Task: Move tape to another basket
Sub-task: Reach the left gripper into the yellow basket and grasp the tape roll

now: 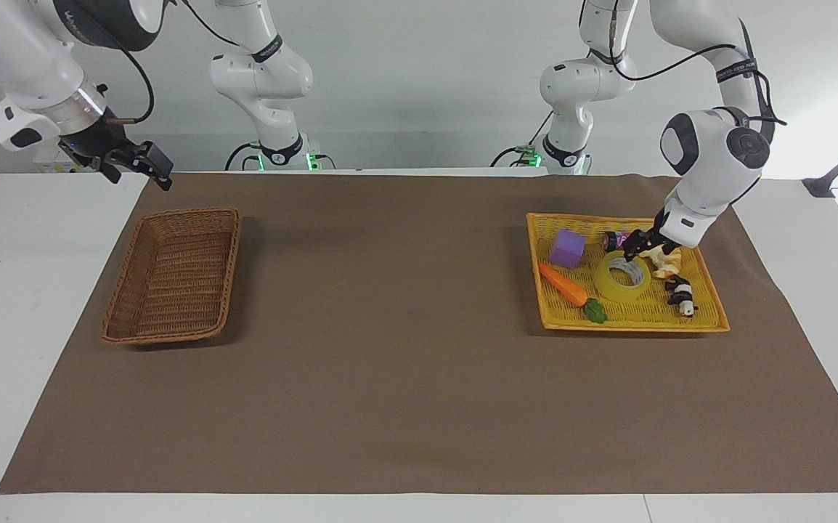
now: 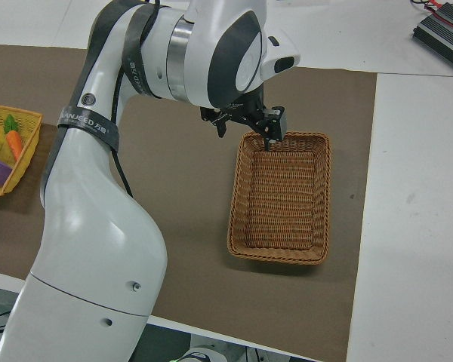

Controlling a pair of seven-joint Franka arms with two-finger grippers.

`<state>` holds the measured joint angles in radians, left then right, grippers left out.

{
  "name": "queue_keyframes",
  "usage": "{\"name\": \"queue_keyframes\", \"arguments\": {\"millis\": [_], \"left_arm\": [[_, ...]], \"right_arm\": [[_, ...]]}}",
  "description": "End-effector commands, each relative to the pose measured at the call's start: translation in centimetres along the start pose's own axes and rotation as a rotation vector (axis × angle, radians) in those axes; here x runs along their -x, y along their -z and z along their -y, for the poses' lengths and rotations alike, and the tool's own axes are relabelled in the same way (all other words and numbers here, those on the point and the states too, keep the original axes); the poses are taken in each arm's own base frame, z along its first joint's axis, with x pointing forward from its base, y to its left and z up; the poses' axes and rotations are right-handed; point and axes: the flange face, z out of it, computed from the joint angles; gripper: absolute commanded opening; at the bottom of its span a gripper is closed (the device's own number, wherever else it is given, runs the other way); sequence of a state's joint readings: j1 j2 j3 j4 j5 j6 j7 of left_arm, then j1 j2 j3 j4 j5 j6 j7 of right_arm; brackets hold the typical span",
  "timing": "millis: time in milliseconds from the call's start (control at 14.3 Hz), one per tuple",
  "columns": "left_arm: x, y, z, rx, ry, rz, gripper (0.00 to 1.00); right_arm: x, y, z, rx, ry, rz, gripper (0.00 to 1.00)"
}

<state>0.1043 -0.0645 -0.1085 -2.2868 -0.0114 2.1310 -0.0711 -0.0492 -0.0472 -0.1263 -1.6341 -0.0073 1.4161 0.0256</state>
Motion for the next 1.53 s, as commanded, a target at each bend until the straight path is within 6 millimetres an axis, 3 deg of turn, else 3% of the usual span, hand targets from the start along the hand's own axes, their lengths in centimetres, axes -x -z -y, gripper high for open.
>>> {"name": "queue_keyframes", "arguments": {"millis": [0, 628, 698, 837, 1047, 1186, 1256, 1326, 1465], "left_arm": [[-0.3, -2.1, 0.2, -0.007, -0.008, -0.031, 1.0], [-0.7, -5.8, -0.1, -0.001, -0.013, -0.003, 0.97], [-0.6, -5.8, -0.1, -0.003, -0.017, -0.002, 0.91], [-0.3, -6.1, -0.2, -0.003, -0.018, 0.003, 0.64], [-0.2, -6.2, -0.2, -0.003, -0.013, 0.008, 0.35], [-0.2, -6.2, 0.2, -0.003, -0.005, 0.009, 0.08], [-0.4, -5.9, 0.3, -0.002, -0.004, 0.011, 0.0], [-1.3, -4.7, 0.2, -0.001, -0.008, 0.002, 0.0], [-4.4, 1.4, -0.5, -0.003, -0.023, 0.041, 0.0]], "right_arm": [[0.7, -0.1, -0.2, 0.0, 0.024, -0.006, 0.99], [0.7, -0.1, -0.2, 0.0, 0.024, -0.006, 0.99], [0.7, -0.1, -0.2, 0.0, 0.024, -0.006, 0.99], [0.7, -0.1, -0.2, 0.0, 0.024, -0.006, 0.99], [0.7, -0.1, -0.2, 0.0, 0.024, -0.006, 0.99], [0.7, -0.1, -0.2, 0.0, 0.024, -0.006, 0.99], [0.7, -0.1, -0.2, 0.0, 0.024, -0.006, 0.99], [0.7, -0.1, -0.2, 0.0, 0.024, -0.006, 0.99], [0.7, -0.1, -0.2, 0.0, 0.024, -0.006, 0.99]]}}
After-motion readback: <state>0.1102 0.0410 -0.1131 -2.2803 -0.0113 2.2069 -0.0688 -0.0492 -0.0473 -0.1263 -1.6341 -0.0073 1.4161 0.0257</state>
